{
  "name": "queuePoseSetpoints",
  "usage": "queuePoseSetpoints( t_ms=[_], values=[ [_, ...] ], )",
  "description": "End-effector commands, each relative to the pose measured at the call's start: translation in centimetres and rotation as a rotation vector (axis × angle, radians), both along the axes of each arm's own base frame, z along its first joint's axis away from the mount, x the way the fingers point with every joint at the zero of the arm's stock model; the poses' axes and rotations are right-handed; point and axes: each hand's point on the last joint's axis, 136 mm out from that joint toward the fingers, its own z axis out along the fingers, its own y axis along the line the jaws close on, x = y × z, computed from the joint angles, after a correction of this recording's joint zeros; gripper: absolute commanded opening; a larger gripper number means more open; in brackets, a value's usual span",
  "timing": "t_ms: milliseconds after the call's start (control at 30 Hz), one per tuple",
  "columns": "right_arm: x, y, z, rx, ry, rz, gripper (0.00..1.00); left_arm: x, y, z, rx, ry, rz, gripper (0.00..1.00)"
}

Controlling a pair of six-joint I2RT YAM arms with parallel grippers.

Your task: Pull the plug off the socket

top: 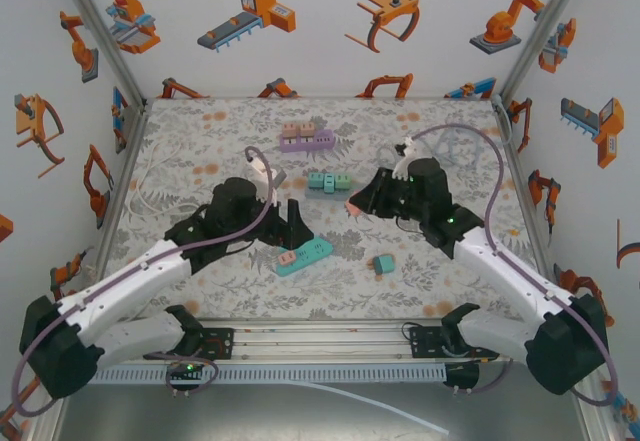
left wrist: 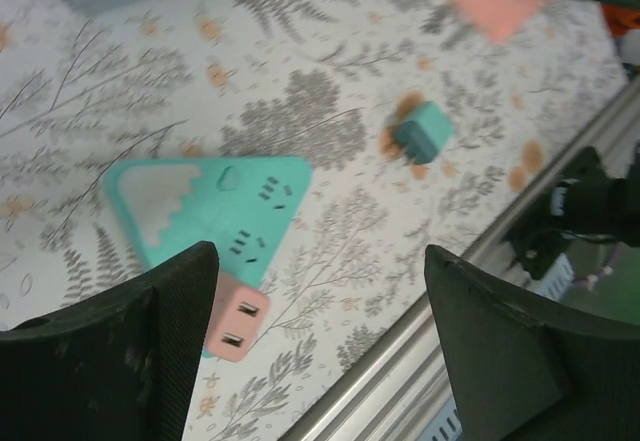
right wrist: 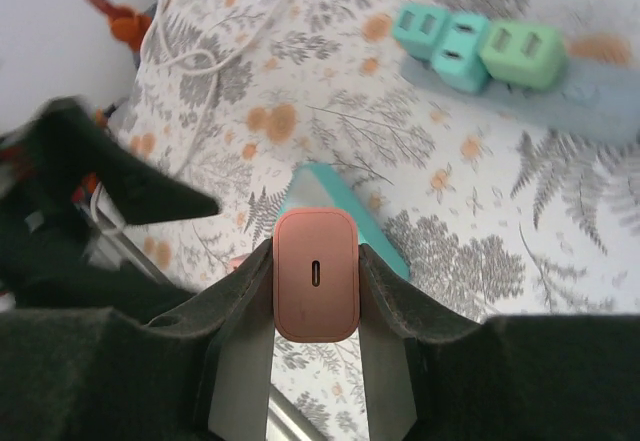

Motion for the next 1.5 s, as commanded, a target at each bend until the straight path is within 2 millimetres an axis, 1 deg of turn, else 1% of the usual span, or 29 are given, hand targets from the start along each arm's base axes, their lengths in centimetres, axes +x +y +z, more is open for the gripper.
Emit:
queuePoseSetpoints(
  t_ms=[0, 167, 233, 367, 500, 667, 767, 833, 967, 1100, 1233, 1333, 1467],
  values=[
    [0.4, -2.1, -0.5, 0.156, 0.071, -0.138, 0.00, -2.2, -0.8, 2.2, -0.070, -0.072, -0.126, 0.79],
    [-0.2, -5.8, -4.8, 0.169, 0.140, -0.285, 0.00, -5.4, -1.3, 4.8, -0.126, -0.153, -0.251, 0.83],
    [-0.7, -7.1, -6.3, 0.170, 0.158, -0.330, 0.00, -6.5, -1.4, 5.4, -0.137, -0.186, -0.293, 0.83],
    [-1.5, -9.1, -9.1, 0.138, 0.185, -0.383, 0.00, -7.5, -1.3, 5.7, -0.142, -0.218, -0.323, 0.85],
    [-2.0, -9.3, -11.3, 0.096, 0.216, -0.358, 0.00, -7.2, -1.1, 5.1, -0.124, -0.215, -0.291, 0.88],
    [-2.0, -8.5, -12.6, 0.070, 0.228, -0.291, 0.02, -6.1, -0.7, 3.9, -0.076, -0.195, -0.235, 0.91],
    [-2.0, -8.3, -13.3, 0.047, 0.233, -0.273, 0.04, -4.6, 0.2, 2.6, 0.000, -0.159, -0.136, 0.92],
    [-2.2, -8.3, -13.8, 0.037, 0.241, -0.265, 0.08, -4.4, 0.3, 1.9, 0.043, -0.142, -0.131, 0.94],
    [-2.5, -8.1, -14.7, 0.018, 0.264, -0.240, 0.16, -4.2, 0.2, 1.8, 0.044, -0.139, -0.121, 0.97],
    [-3.0, -8.0, -15.6, 0.002, 0.282, -0.219, 0.23, -3.7, 0.5, 1.7, 0.049, -0.151, -0.087, 1.00],
    [-3.4, -8.7, -16.4, -0.034, 0.298, -0.247, 0.31, -3.3, 1.0, 1.2, 0.076, -0.146, -0.055, 0.99],
    [-3.7, -9.4, -16.8, -0.065, 0.307, -0.273, 0.39, -3.1, 1.3, 1.0, 0.089, -0.140, -0.037, 0.98],
    [-4.1, -10.5, -17.0, -0.109, 0.316, -0.316, 0.44, -2.8, 1.9, 0.9, 0.103, -0.145, -0.003, 0.97]
  ],
)
